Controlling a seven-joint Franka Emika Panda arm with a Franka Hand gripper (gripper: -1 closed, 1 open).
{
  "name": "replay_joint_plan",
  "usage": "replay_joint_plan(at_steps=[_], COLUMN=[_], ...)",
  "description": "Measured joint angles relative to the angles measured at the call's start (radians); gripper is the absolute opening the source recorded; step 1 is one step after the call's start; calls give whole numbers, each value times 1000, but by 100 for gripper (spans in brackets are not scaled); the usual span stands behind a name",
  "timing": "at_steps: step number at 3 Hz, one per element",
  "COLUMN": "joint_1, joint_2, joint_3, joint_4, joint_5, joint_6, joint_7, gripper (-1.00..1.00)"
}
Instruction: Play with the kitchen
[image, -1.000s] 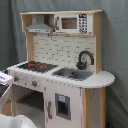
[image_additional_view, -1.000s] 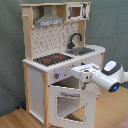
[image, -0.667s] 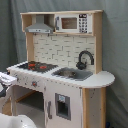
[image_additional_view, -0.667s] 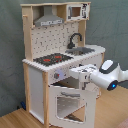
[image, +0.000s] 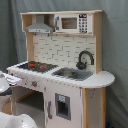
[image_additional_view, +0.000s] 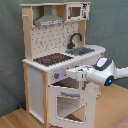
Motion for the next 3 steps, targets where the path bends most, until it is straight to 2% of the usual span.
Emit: replay_joint_plan(at_steps=[1,3], joint_1=[-52,-197], joint_2=[0,0], joint_3=[38,118], joint_4=[36,142], joint_5=[0,2], joint_6=[76,148], joint_7=[2,8], gripper=[100,100])
